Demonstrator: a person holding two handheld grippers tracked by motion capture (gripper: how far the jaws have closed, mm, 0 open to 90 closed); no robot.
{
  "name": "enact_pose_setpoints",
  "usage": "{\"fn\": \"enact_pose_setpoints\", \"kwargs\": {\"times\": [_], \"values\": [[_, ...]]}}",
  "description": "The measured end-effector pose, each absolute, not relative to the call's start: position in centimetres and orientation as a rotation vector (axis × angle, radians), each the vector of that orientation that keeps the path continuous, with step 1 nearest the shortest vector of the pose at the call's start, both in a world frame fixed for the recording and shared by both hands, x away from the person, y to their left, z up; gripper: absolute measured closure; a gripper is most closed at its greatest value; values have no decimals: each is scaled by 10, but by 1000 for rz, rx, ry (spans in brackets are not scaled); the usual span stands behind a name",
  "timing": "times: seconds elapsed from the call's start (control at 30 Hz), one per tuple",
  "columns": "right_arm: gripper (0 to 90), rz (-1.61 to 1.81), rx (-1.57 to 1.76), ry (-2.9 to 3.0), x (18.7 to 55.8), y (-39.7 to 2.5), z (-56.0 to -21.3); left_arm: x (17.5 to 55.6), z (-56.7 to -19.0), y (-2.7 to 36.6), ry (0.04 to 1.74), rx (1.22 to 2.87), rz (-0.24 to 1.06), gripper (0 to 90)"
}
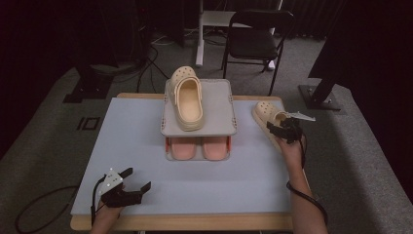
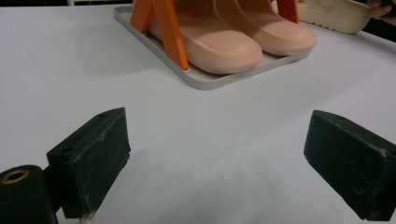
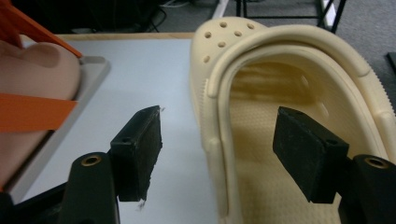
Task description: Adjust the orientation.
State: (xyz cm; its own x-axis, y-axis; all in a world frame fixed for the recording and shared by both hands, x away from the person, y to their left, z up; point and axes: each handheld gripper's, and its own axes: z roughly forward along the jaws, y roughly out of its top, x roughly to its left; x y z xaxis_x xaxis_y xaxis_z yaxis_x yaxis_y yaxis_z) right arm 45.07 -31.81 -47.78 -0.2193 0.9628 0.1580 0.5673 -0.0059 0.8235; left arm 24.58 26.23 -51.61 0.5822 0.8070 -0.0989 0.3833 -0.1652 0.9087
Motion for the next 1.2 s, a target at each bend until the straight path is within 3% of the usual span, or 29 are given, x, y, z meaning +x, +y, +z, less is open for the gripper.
{"fn": "enact_pose_setpoints", "kwargs": {"times": [0.3,0.5,0.6,1.2], "values": [[447,1040,1619,1849,459,-318,-484,246,-516,263,984,1769,508,68],[599,976,1628,1900,462,-316,-485,246,-517,262,982,1772,509,68],[747,990,1609,1922,461,-313,-485,247,-517,262,983,1769,506,68],[777,1029,1548,1902,442,-310,-465,245,-514,264,977,1759,513,68]]}}
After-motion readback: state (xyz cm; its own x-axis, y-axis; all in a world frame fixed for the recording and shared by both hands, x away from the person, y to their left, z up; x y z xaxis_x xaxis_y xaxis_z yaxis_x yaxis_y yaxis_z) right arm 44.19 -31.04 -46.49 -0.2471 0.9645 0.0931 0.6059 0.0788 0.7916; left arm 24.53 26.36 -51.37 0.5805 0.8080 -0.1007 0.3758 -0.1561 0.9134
